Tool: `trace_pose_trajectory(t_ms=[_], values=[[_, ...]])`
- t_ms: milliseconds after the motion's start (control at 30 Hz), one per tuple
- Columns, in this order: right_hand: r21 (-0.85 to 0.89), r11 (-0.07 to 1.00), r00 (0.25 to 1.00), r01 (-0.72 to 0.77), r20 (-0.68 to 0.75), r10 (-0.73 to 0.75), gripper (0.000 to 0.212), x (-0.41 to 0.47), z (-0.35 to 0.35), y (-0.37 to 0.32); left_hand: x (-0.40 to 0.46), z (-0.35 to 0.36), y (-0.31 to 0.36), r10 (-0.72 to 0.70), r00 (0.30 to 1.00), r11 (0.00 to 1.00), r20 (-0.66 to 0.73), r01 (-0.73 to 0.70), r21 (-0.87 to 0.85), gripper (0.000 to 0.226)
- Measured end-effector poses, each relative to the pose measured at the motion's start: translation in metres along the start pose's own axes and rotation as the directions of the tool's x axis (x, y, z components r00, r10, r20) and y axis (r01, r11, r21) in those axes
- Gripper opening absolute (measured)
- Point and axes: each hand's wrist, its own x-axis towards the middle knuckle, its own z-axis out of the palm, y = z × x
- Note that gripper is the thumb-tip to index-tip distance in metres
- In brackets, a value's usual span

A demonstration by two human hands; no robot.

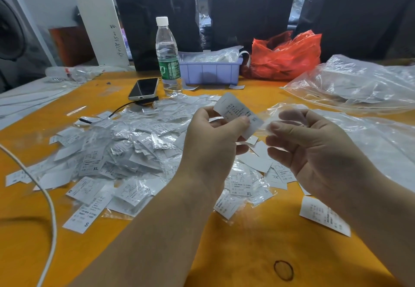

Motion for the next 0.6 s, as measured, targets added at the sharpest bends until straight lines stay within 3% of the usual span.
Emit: trace_pose_trajectory(t_ms=[200, 600], values=[[-0.055, 0.998, 1.000, 0.010, -0.005, -0.010, 0.037, -0.0015, 0.0001, 0.0010, 0.0003, -0.0006, 0.0010, 0.000, 1.000, 0.999, -0.010, -0.001, -0.034, 0.022], [-0.079, 0.995, 0.991, 0.054, -0.121, -0.063, 0.016, 0.0021, -0.0061, 0.0009, 0.0012, -0.0020, 0.0034, 0.007, 1.000, 1.000, -0.028, -0.008, -0.030, 0.022]])
